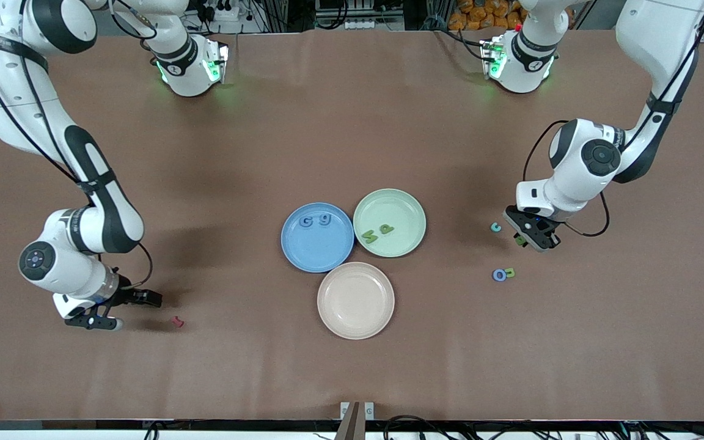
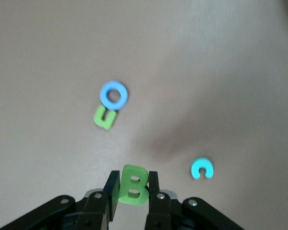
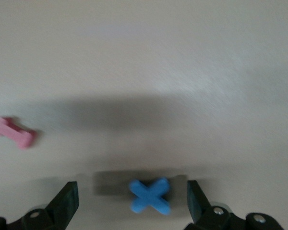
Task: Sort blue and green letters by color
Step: 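Drop the x on the blue plate while the left gripper drops B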
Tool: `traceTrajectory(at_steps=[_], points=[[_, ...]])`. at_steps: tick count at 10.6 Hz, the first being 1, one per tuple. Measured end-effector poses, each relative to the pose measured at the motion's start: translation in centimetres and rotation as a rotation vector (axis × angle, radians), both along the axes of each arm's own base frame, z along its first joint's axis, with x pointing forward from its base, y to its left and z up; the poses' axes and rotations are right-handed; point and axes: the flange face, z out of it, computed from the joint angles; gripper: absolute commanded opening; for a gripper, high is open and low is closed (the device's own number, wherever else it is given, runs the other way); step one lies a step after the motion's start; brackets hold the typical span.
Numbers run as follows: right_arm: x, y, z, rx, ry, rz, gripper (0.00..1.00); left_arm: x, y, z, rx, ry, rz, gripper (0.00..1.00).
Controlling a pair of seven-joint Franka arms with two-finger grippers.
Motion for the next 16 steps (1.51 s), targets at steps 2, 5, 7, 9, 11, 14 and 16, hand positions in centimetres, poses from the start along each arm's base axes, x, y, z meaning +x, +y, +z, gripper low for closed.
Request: traceTrajectory(at_steps=[2,5,7,9,11,14,16], points=[[-0.6,-1.4,-0.5,-0.017,0.041,-0.001,1.00,1.2,-3.9,3.3,-0.031,-0.004,0.107,0.00],[-0.6,-1.6,-0.6,-0.021,0.045,-0.002,1.00,0.2,-13.4,6.7,-0.103,0.031,0.342,0.00],[-0.6,-1.7,-0.6,-0.022,0.046,-0.003,0.00,-2.8,-19.9,5.7,-0.143,0.087,0.530,0.00],[-0.7,-1.9,-0.6,-0.024,0.046,-0.006,0.00,-7.0,-26.8,3.7,-0.160,0.157,0.656,0.27],[-0.6,-2.2,-0.4,-0.026,0.041,-0.012,0.00,-8.4,-30.2,2.5,-0.171,0.194,0.720,1.00],[-0.5,-1.6,-0.2,-0.019,0.042,-0.040,0.00,-6.4,-30.3,2.5,-0.203,0.200,0.806,1.00],[-0.5,3.1,0.8,0.033,0.114,-0.138,0.00,-4.6,-29.0,3.2,-0.211,0.173,0.849,1.00]])
